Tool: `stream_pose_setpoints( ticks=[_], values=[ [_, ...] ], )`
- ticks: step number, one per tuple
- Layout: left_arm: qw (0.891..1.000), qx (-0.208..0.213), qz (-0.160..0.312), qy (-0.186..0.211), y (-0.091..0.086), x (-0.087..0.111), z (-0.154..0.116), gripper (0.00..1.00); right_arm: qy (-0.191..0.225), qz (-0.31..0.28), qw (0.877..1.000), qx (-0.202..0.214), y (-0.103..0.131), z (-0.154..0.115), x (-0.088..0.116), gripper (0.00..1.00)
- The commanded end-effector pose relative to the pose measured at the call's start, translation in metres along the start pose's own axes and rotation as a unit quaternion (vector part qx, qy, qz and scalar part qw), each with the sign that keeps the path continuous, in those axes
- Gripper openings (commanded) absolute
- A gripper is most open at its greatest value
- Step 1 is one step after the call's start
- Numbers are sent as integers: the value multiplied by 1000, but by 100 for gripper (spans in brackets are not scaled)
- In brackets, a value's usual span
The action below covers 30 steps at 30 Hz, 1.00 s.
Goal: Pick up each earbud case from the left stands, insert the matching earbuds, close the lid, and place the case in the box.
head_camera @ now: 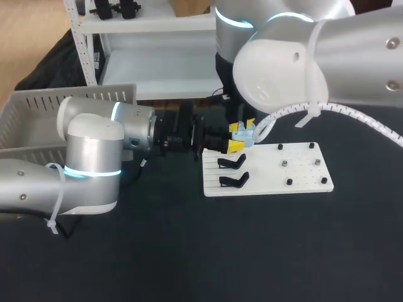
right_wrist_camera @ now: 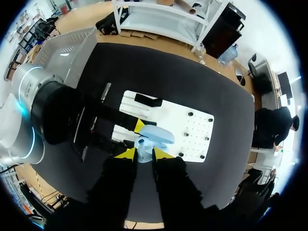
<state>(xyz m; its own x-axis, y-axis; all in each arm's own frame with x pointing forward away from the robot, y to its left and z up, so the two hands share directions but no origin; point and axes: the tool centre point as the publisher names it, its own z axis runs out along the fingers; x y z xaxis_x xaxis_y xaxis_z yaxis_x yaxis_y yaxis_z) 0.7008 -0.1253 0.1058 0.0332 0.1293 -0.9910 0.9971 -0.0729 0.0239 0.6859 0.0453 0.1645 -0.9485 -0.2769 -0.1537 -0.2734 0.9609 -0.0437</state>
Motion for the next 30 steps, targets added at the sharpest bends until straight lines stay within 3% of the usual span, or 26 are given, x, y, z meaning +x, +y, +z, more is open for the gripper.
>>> stream_pose_setpoints(
  ticks=[1, 30],
  values=[
    [1000, -1, 0, 1, 0, 0, 1, 0, 4, -1, 1000, 1, 1, 1, -3, 0],
    [1000, -1, 0, 1, 0, 0, 1, 0, 15, 7, 1000, 6, -1, 5, 0, 0]
  ],
)
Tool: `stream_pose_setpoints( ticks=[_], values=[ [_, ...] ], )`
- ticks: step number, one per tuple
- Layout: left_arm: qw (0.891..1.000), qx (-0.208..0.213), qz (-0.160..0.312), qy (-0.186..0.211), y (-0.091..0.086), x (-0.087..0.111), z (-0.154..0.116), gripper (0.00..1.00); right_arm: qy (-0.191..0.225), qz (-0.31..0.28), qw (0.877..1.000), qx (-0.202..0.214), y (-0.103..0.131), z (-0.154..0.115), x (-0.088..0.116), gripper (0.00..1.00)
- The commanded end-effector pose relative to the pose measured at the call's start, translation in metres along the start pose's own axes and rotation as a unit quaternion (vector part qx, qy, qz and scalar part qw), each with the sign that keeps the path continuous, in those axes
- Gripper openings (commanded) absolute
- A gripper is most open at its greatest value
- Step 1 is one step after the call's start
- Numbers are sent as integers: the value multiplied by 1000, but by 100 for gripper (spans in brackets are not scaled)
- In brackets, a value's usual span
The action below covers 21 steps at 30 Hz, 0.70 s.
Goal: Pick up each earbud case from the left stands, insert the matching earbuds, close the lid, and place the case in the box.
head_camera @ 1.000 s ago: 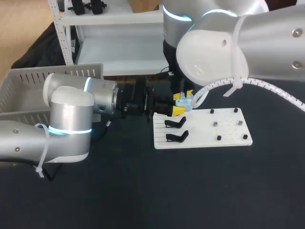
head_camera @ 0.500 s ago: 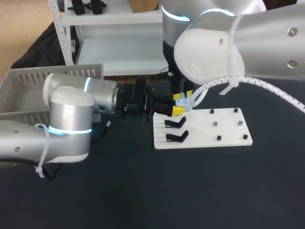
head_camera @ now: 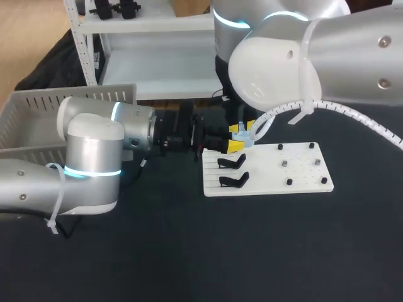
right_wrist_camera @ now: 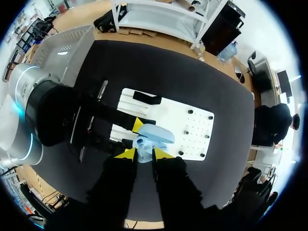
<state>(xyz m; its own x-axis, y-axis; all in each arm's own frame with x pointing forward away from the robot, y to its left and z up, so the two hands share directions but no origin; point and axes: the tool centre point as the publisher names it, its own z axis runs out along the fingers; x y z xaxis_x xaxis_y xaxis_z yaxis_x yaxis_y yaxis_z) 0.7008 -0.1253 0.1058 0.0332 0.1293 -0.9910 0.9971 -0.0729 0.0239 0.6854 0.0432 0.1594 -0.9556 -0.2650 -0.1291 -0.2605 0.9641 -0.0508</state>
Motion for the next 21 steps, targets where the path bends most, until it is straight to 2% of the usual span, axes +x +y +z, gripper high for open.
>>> stream_pose_setpoints(
  ticks=[1, 21],
  values=[
    [1000, -1, 0, 1, 0, 0, 1, 0, 3, 1, 1000, 2, 1, 0, -2, 0],
    [1000, -1, 0, 1, 0, 0, 1, 0, 3, -2, 1000, -1, 2, 3, -5, 0]
  ],
)
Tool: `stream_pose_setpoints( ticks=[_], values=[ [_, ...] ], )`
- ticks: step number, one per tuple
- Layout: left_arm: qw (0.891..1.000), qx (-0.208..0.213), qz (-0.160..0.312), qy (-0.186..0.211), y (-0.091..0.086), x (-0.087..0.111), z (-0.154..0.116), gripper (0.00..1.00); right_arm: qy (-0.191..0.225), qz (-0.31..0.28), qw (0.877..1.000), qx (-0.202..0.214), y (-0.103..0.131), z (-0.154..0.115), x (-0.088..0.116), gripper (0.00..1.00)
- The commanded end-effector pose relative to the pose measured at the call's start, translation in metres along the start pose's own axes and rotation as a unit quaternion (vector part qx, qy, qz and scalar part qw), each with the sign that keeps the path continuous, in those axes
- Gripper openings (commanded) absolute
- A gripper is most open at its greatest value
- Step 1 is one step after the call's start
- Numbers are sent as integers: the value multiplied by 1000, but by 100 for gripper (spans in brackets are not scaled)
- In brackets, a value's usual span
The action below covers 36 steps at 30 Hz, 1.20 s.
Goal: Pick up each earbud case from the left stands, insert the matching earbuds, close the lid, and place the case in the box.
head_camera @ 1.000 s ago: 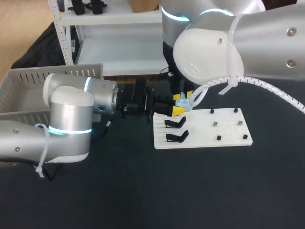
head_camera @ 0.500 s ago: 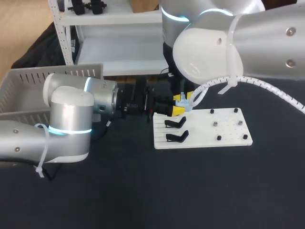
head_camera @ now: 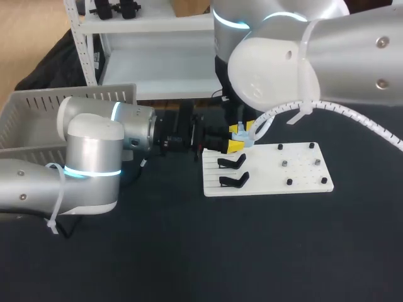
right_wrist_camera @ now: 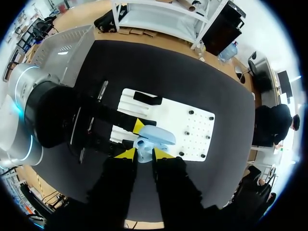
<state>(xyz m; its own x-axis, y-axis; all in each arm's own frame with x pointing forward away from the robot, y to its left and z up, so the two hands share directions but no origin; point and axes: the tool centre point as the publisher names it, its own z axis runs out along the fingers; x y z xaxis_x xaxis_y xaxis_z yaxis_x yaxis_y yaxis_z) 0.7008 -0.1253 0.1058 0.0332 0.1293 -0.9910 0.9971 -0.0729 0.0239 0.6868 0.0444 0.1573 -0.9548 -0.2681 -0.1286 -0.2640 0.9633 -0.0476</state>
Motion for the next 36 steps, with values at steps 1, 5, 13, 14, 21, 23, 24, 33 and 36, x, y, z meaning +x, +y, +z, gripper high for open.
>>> stream_pose_setpoints(
  ticks=[1, 5, 13, 14, 21, 23, 24, 33, 36],
  values=[
    [1000, -1, 0, 1, 0, 0, 1, 0, 3, 0, 1000, 0, 1, 1, -4, 0],
    [1000, -1, 0, 1, 0, 0, 1, 0, 3, 0, 1000, 0, 1, 1, -5, 0],
    [1000, -1, 0, 1, 0, 0, 1, 0, 5, -1, 1000, 0, 2, 3, -7, 0],
    [1000, -1, 0, 1, 0, 0, 1, 0, 6, -1, 1000, 0, 2, 4, -7, 0],
    [1000, -1, 0, 1, 0, 0, 1, 0, 10, 1, 1000, -1, 1, 8, -8, 0],
    [1000, -1, 0, 1, 0, 0, 1, 0, 11, 1, 1000, -1, 1, 8, -8, 0],
    [1000, -1, 0, 1, 0, 0, 1, 0, 11, 1, 1000, -1, 1, 8, -8, 0],
    [1000, -1, 0, 1, 0, 0, 1, 0, 15, 1, 1000, 0, 2, 10, -8, 29],
    [1000, -1, 0, 1, 0, 0, 1, 0, 14, 1, 1000, 0, 2, 9, -8, 39]
  ],
)
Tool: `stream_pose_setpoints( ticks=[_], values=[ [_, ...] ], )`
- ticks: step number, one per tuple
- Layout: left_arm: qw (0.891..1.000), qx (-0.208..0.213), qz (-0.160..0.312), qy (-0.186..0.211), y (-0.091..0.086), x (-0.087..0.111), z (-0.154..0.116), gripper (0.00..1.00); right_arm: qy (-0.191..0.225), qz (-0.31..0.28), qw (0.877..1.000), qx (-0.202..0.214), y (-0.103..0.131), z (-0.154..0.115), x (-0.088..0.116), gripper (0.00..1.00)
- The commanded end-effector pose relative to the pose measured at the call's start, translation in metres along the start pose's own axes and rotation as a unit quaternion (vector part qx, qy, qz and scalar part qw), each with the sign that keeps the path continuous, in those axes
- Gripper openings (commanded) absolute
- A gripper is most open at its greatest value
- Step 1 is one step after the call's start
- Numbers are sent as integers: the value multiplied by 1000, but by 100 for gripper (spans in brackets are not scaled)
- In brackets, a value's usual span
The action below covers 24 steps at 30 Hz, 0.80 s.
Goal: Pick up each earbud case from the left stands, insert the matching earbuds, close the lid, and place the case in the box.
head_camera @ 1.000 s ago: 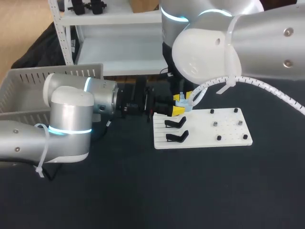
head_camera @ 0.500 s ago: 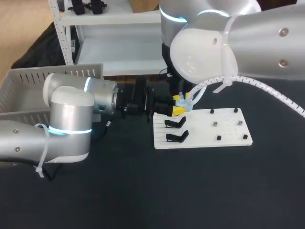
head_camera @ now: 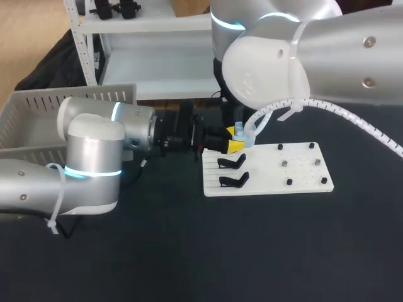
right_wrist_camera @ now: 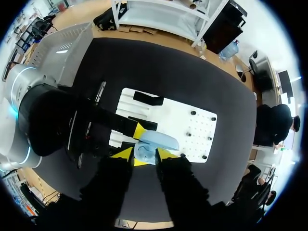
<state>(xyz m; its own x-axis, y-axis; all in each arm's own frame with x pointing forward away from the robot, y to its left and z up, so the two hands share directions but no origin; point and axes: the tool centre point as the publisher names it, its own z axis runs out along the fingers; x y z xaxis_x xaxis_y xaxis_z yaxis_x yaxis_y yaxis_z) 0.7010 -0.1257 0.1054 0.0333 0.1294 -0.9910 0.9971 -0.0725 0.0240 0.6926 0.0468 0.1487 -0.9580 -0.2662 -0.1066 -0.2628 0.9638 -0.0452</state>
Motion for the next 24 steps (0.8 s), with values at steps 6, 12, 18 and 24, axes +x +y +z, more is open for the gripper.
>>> stream_pose_setpoints(
  ticks=[6, 12, 18, 24],
  values=[
    [1000, 0, 0, 1, 0, 0, 0, 0, -11, 3, 1000, -4, -3, -12, 0, 46],
    [1000, 0, 0, 1, 0, 0, 0, 0, -27, 29, 999, -7, -21, -25, -9, 69],
    [1000, 0, 0, 1, 0, 0, 0, 0, -32, 64, 997, -3, -43, -22, -26, 100],
    [1000, 0, 0, 1, 0, 0, 0, 0, -26, 94, 995, 4, -61, -12, -40, 100]
  ],
)
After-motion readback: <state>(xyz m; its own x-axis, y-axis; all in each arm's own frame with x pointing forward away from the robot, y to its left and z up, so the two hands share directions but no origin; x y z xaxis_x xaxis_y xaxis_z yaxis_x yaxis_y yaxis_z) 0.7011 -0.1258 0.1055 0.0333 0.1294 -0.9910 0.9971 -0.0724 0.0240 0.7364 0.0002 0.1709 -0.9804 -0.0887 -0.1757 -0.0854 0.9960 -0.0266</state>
